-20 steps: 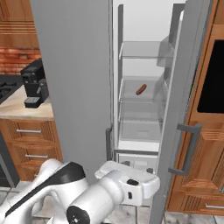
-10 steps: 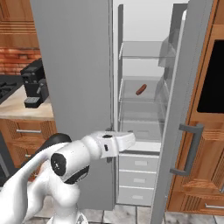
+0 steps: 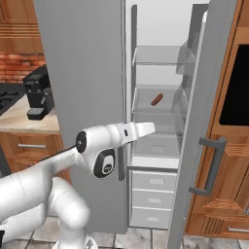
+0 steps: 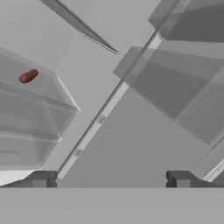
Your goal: Move the hot dog bun to the plate on the dining table and place the condiment next to that plate. Then navigate to the fridge and take the sausage and place it on the plate as well.
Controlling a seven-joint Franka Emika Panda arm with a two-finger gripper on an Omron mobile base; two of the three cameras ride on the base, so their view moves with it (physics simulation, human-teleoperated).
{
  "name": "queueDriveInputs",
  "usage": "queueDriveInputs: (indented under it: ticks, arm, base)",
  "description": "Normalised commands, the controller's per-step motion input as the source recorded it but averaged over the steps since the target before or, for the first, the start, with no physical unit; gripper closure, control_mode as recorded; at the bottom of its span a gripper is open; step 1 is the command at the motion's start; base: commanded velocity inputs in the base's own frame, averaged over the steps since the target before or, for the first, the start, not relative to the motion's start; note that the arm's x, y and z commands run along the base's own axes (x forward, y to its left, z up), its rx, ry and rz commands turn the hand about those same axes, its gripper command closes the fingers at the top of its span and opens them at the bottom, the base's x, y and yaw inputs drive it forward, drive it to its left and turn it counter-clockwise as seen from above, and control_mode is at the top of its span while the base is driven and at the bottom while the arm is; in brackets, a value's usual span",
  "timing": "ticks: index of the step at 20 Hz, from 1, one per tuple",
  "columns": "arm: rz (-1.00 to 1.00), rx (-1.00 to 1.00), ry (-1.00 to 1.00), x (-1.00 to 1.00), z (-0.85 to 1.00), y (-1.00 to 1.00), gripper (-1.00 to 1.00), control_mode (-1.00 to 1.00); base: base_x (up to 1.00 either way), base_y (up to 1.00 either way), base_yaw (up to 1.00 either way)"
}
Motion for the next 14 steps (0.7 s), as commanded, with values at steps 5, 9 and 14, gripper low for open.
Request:
queueDriveInputs:
  ticks: [5, 9, 14]
  arm:
    - [-0.20, 0.00, 0.36, 1.00, -0.24, -0.70, -1.00, -1.00]
    - [-0.18, 0.00, 0.35, 0.99, -0.41, -0.78, -1.00, -1.00]
    - [-0.17, 0.00, 0.25, 0.60, -0.73, -0.72, -1.00, -1.00]
  base:
    - [0.00, 0.00, 0.00]
    - [0.00, 0.00, 0.00]
    - [0.00, 0.00, 0.00]
